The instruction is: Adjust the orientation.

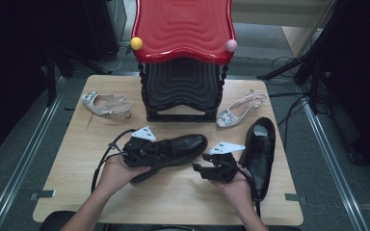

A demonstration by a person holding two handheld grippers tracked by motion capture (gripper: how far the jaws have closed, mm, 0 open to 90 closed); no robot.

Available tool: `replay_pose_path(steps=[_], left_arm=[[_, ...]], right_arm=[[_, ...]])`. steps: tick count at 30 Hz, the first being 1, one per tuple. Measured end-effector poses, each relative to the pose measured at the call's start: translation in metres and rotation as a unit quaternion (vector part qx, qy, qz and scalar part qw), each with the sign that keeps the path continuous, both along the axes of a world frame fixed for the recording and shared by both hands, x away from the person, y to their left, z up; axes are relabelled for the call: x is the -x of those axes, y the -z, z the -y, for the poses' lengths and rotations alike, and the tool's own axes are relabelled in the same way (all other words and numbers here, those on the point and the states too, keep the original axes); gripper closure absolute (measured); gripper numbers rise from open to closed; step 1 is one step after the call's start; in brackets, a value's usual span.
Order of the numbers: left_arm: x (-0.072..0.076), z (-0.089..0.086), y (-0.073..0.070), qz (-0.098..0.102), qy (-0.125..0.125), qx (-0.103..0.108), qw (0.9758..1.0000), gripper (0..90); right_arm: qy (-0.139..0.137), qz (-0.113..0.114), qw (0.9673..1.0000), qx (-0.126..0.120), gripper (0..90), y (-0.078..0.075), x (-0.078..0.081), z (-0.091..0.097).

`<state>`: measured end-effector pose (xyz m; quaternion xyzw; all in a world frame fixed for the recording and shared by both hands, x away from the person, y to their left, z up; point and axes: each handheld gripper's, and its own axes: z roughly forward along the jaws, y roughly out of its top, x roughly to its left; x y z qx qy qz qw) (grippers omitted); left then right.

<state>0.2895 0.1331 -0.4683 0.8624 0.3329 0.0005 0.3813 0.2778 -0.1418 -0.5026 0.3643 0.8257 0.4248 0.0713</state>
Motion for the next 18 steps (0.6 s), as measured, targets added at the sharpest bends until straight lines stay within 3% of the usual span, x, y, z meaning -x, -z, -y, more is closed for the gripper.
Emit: replay_pose_path(steps=[2, 4, 10, 13, 16, 18], left_arm=[[-0.001, 0.004, 0.005, -0.016, 0.007, 0.003, 0.9999, 76.8], [0.002, 0.007, 0.006, 0.009, 0.013, -0.015, 0.9998, 75.0], [0.002, 0.002, 0.005, -0.002, 0.017, -0.012, 0.9998, 68.9], [0.005, -0.007, -0.001, 0.01, 0.012, -0.014, 0.9998, 65.6], [0.006, -0.024, -0.012, -0.001, 0.008, 0.002, 1.0, 64.2], [0.007, -0.03, -0.017, -0.005, 0.01, 0.002, 0.9999, 63.8]], right_arm=[[0.002, 0.001, 1.0, -0.003, 46.2, 0.001, 0.0, -0.001], [0.001, 0.003, 1.0, -0.004, 46.3, 0.002, -0.001, -0.003], [-0.002, 0.004, 1.0, 0.0, 46.8, 0.003, -0.001, -0.006], [-0.003, 0.005, 1.0, 0.0, 47.0, 0.004, -0.001, -0.007], [-0.002, 0.008, 1.0, -0.001, 47.4, 0.003, -0.001, -0.007], [-0.002, 0.008, 1.0, -0.001, 47.9, 0.003, -0.002, -0.007]])
